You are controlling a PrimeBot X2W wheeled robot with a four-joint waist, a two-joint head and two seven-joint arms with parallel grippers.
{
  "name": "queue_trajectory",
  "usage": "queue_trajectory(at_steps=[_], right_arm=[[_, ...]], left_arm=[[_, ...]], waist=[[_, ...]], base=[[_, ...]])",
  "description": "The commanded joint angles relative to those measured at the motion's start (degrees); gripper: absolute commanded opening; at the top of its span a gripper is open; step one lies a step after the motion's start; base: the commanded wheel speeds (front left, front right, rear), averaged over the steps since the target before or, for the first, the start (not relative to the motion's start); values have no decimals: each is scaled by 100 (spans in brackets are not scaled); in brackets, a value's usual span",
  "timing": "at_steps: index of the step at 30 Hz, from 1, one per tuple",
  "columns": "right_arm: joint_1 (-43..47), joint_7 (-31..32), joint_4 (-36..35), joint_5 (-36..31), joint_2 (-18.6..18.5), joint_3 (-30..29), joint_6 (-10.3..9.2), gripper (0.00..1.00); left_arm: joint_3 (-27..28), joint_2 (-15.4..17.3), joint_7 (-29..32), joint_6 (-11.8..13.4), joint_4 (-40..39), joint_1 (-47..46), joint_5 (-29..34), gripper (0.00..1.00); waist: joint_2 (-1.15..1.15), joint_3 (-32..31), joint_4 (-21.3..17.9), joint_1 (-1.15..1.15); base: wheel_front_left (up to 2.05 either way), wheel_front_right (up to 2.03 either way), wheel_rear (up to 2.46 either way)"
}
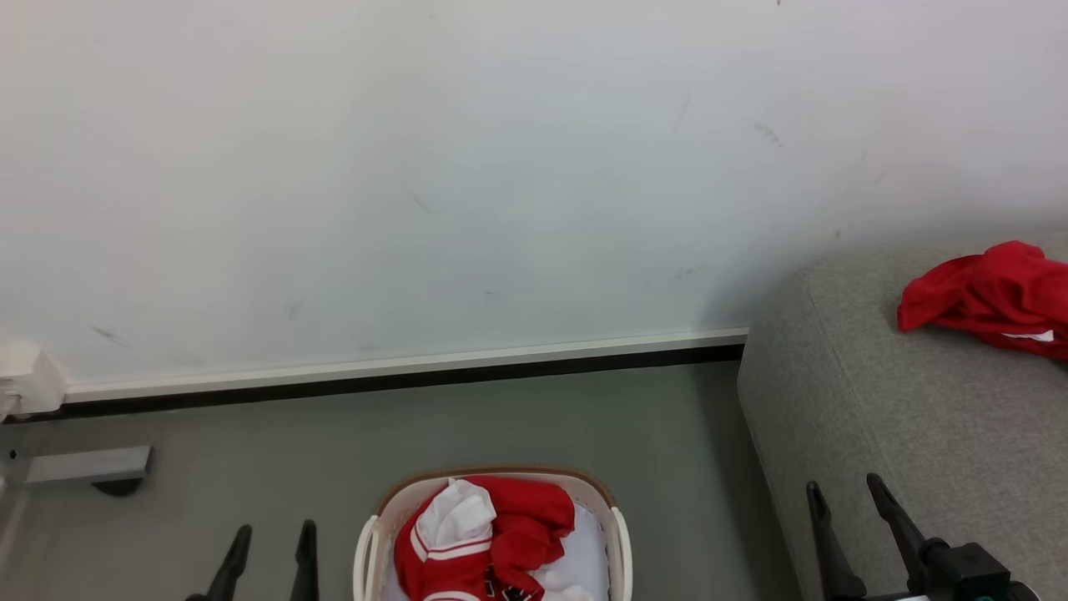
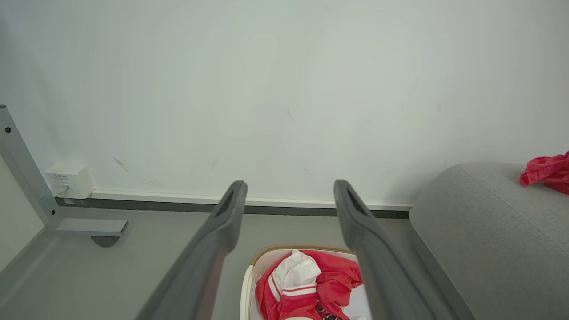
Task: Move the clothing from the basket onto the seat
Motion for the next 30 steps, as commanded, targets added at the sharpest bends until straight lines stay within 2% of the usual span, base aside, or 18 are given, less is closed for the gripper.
queue_trajectory(at_steps=[1, 9, 14, 21, 30], right_arm=[[-27, -1, 19, -5, -15, -8, -14, 100], [-167, -1, -60, -29, -15, -1, -14, 100], [-290, 0, -191, -60, -15, -60, -14, 100], [-677, 0, -601, 66, -15, -90, -14, 100], [-1312, -1, -1218, 283, -12, 12, -14, 100]], left_arm=[[28, -9, -1, -34, 19, 66, 93, 100], [100, -101, -1, -167, 59, -50, 194, 100], [-53, -105, -1, -271, 242, -308, 268, 100], [-611, 65, 39, -357, 851, -1236, 420, 100], [-1407, 365, 529, -378, 2077, -2857, 286, 100]], waist=[[0, 5, 3, 0], [0, 173, -104, 0], [0, 445, -252, 0], [0, 1410, -510, 0], [0, 2651, -1071, 0]], base=[[0, 0, 0], [0, 0, 0], [0, 0, 0], [0, 0, 0], [0, 0, 0]])
